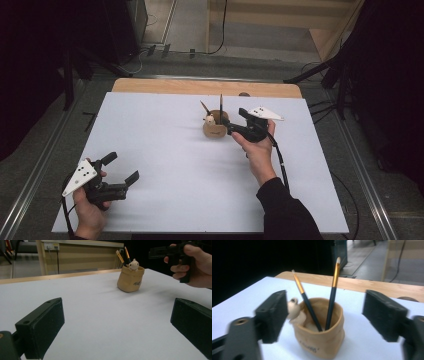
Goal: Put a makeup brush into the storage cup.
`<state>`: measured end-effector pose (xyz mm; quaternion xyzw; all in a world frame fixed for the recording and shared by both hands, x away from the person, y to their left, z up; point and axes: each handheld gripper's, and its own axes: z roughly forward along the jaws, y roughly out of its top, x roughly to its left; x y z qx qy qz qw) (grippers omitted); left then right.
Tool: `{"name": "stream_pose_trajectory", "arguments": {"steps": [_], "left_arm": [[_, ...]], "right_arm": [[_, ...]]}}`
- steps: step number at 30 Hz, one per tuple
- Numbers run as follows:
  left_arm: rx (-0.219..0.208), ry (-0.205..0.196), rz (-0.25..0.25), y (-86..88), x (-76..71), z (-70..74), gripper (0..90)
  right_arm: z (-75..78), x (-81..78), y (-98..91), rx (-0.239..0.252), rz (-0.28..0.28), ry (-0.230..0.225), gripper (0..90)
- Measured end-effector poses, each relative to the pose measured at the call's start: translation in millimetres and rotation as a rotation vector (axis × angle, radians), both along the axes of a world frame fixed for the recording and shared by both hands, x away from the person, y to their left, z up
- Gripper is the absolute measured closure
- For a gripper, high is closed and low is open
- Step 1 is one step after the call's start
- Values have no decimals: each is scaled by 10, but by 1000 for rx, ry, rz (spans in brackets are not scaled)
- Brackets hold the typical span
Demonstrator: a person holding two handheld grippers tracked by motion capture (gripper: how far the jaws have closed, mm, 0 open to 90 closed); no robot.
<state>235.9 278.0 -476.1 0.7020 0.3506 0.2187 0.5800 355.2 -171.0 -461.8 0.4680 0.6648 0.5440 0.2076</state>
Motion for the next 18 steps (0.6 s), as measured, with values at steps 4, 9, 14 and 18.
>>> {"name": "stream_pose_trajectory", "arguments": {"steps": [4, 9, 14, 18], "left_arm": [[2, -1, 0, -2, 6, -5, 0], [6, -1, -3, -17, 12, -9, 0], [2, 5, 1, -11, 18, -16, 0], [1, 5, 2, -11, 20, -20, 0]], "right_arm": [[-39, -88, -66, 3, 45, -14, 86], [-78, -182, -139, 8, 56, -27, 71], [-106, -260, -185, -8, 34, -53, 86], [-146, -330, -230, -27, 24, -94, 92]]}}
